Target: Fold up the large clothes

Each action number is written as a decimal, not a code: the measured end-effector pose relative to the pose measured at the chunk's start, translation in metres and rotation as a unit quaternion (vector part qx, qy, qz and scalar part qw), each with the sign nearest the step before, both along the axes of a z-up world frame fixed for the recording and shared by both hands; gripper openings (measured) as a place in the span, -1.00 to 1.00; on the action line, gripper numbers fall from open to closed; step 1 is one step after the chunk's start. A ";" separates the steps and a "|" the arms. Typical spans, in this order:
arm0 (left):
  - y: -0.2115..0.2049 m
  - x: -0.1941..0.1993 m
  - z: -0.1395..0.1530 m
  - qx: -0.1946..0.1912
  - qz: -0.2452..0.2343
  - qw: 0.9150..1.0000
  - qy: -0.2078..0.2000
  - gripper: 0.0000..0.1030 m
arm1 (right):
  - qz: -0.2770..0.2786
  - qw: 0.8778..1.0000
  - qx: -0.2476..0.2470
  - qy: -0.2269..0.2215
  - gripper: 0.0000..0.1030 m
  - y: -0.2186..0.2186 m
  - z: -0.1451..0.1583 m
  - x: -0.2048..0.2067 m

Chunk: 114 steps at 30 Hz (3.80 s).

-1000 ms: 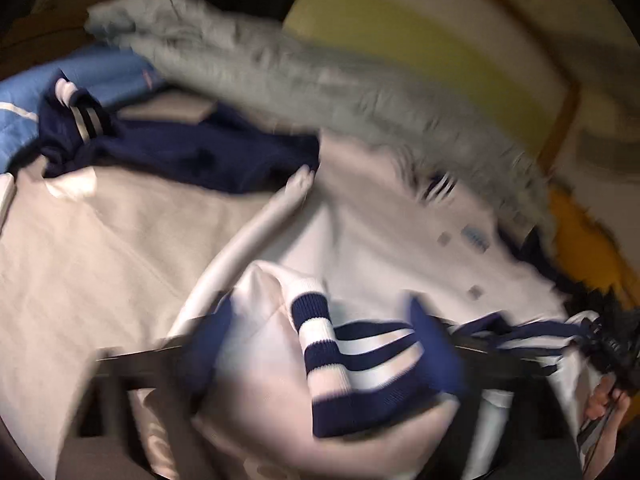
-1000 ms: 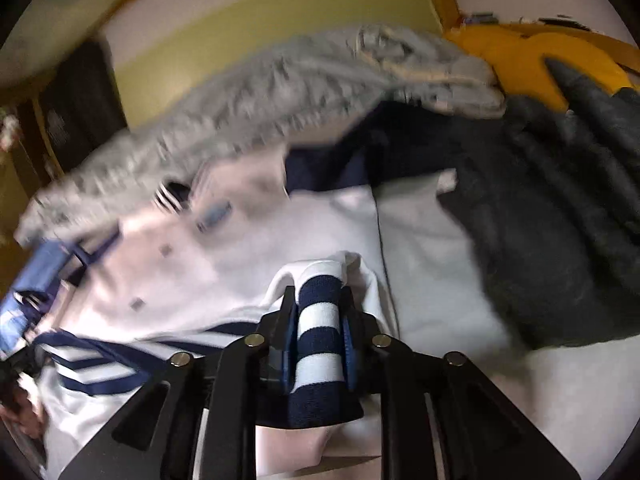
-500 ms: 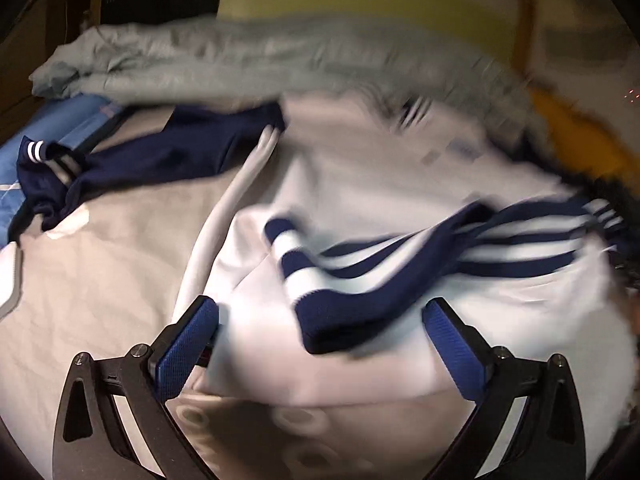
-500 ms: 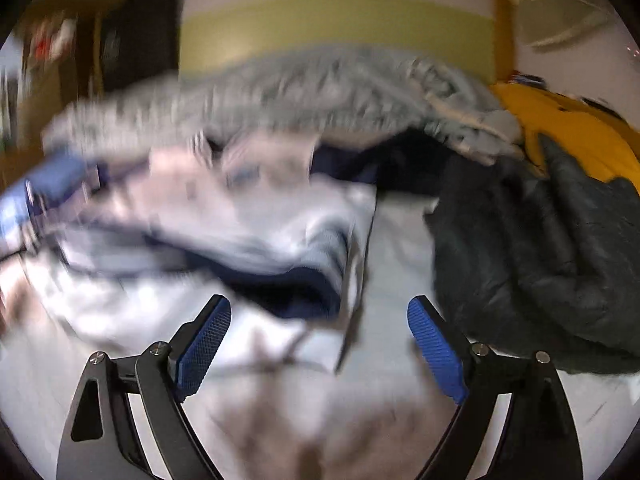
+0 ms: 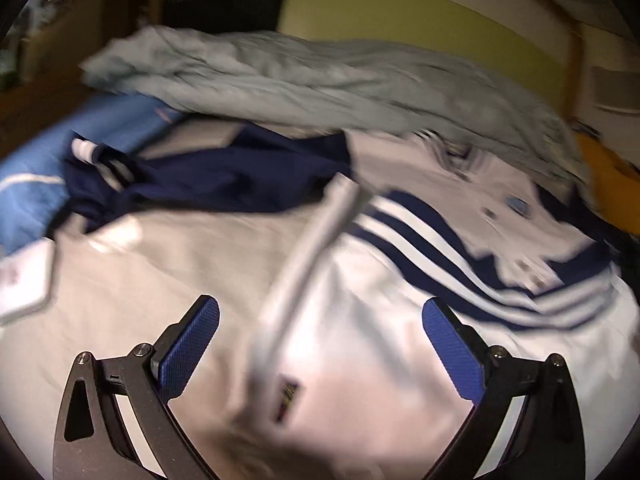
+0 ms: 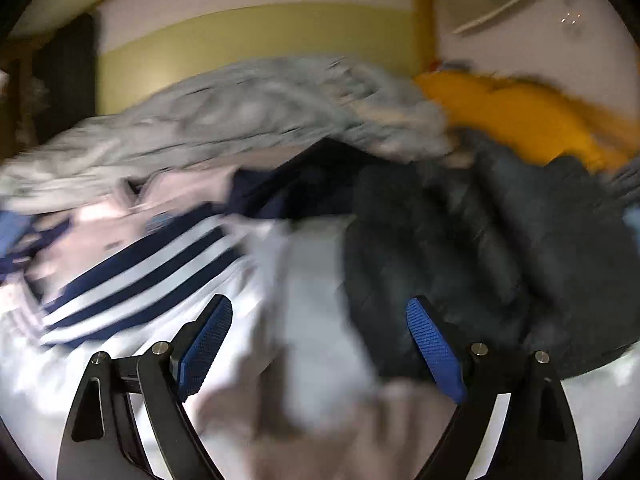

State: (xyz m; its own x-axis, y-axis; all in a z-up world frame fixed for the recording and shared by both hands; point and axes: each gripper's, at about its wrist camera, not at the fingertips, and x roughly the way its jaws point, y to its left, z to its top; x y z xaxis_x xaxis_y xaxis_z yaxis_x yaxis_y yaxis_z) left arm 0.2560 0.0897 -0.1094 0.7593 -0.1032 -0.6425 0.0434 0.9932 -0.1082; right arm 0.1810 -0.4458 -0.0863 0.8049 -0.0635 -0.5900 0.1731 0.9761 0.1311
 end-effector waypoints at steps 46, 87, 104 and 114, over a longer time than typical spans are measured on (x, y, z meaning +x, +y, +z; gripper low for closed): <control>-0.013 -0.067 -0.008 -0.052 -0.015 0.998 0.012 -0.77 | -0.043 0.994 0.096 -0.022 -0.83 0.051 -0.031 -0.009; -0.099 -0.167 -0.012 0.195 -0.169 0.965 -0.048 0.99 | 0.196 0.923 -0.325 0.057 0.79 0.186 -0.036 -0.124; -0.091 -0.140 -0.036 0.261 -0.073 0.959 -0.080 -0.09 | 0.072 0.958 -0.275 0.028 -0.63 0.139 -0.052 -0.096; -0.073 -0.180 0.009 0.144 -0.105 0.982 -0.065 -0.76 | 0.055 0.981 -0.185 -0.026 -0.88 0.128 -0.025 -0.150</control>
State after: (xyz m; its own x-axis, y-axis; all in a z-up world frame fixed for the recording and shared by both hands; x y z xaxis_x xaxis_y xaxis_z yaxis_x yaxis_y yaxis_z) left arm 0.0755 0.0171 -0.1002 0.8187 -0.0947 -0.5663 0.2451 0.9496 0.1956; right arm 0.0313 -0.3175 -0.1109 0.8468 -0.1773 -0.5016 0.0672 0.9709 -0.2297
